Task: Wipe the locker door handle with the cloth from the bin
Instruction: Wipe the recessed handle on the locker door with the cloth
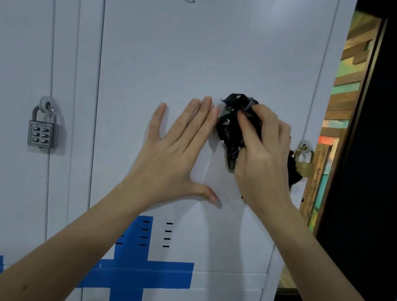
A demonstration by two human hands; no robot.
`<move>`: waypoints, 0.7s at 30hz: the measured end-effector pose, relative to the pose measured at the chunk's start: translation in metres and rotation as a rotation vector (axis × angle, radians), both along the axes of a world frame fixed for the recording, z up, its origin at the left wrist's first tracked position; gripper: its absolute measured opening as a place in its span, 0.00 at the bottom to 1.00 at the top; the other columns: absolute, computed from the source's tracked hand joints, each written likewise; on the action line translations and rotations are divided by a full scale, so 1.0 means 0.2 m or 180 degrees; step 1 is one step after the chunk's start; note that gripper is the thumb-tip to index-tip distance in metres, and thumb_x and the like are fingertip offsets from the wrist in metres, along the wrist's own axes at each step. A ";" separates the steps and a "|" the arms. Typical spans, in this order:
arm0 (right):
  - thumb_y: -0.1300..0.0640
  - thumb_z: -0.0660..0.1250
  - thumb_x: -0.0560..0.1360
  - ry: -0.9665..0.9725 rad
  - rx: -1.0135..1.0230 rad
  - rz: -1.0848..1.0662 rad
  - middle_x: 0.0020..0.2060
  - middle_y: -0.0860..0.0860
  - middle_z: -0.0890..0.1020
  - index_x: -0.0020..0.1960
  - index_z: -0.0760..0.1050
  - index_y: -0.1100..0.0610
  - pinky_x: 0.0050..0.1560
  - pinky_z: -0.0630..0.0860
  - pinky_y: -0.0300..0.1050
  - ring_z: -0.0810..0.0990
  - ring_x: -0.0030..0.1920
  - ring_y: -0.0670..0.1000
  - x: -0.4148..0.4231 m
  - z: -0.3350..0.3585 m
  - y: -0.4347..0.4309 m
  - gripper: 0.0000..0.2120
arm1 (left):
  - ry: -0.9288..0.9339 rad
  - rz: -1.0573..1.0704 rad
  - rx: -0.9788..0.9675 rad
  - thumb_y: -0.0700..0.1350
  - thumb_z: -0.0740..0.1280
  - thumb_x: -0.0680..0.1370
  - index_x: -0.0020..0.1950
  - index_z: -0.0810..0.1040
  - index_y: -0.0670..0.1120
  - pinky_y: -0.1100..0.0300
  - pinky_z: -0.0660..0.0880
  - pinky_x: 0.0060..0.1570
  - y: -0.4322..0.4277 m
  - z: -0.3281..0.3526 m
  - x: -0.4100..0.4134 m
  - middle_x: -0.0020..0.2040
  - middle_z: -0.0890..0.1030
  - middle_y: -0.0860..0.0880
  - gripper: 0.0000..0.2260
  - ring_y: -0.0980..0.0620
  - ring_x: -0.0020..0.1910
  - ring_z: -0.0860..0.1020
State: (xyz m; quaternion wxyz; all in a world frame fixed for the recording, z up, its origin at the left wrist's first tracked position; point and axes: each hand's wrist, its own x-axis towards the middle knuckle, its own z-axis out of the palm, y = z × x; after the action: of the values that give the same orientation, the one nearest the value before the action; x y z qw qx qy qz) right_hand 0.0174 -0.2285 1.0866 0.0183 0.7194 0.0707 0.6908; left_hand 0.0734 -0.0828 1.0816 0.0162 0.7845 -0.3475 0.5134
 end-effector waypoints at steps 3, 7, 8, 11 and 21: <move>0.66 0.56 0.77 0.0105 -0.0168 -0.0054 0.61 0.58 0.74 0.62 0.74 0.64 0.51 0.71 0.51 0.68 0.52 0.57 0.01 -0.08 -0.02 0.16 | 0.0031 -0.0042 -0.0011 0.80 0.50 0.58 0.75 0.44 0.41 0.40 0.41 0.70 0.00 0.00 0.00 0.76 0.49 0.45 0.58 0.50 0.75 0.48; 0.68 0.61 0.73 0.0347 -0.0481 -0.0145 0.57 0.58 0.77 0.55 0.78 0.65 0.48 0.70 0.52 0.70 0.50 0.57 -0.04 -0.19 -0.10 0.12 | 0.0000 -0.0032 -0.0008 0.80 0.49 0.59 0.75 0.45 0.40 0.41 0.40 0.70 0.00 -0.01 0.01 0.76 0.49 0.44 0.58 0.49 0.75 0.48; 0.66 0.59 0.74 0.0371 -0.0480 -0.0131 0.56 0.58 0.78 0.54 0.78 0.65 0.48 0.69 0.52 0.70 0.50 0.57 -0.05 -0.18 -0.10 0.13 | 0.0000 -0.0027 -0.0014 0.80 0.49 0.59 0.75 0.45 0.41 0.41 0.40 0.70 0.00 -0.01 0.01 0.76 0.49 0.44 0.58 0.49 0.75 0.48; 0.63 0.54 0.76 0.0294 -0.0278 -0.0035 0.57 0.59 0.78 0.57 0.77 0.64 0.49 0.69 0.52 0.70 0.52 0.57 -0.06 -0.07 -0.07 0.17 | 0.0009 -0.0021 -0.0013 0.80 0.50 0.58 0.75 0.45 0.41 0.42 0.39 0.70 0.00 -0.01 0.01 0.76 0.49 0.45 0.58 0.50 0.75 0.48; 0.67 0.58 0.74 0.0354 -0.0401 -0.0209 0.57 0.58 0.78 0.56 0.78 0.63 0.47 0.71 0.53 0.70 0.51 0.56 -0.04 -0.11 -0.07 0.14 | -0.0015 0.0002 0.0004 0.79 0.51 0.59 0.75 0.45 0.41 0.40 0.41 0.70 0.00 -0.01 0.01 0.76 0.49 0.45 0.58 0.49 0.75 0.48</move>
State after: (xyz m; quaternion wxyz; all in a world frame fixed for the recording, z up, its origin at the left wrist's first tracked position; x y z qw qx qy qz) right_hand 0.0100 -0.2424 1.0639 0.0822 0.7559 0.0913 0.6430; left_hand 0.0746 -0.0834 1.0799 0.0147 0.7834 -0.3476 0.5151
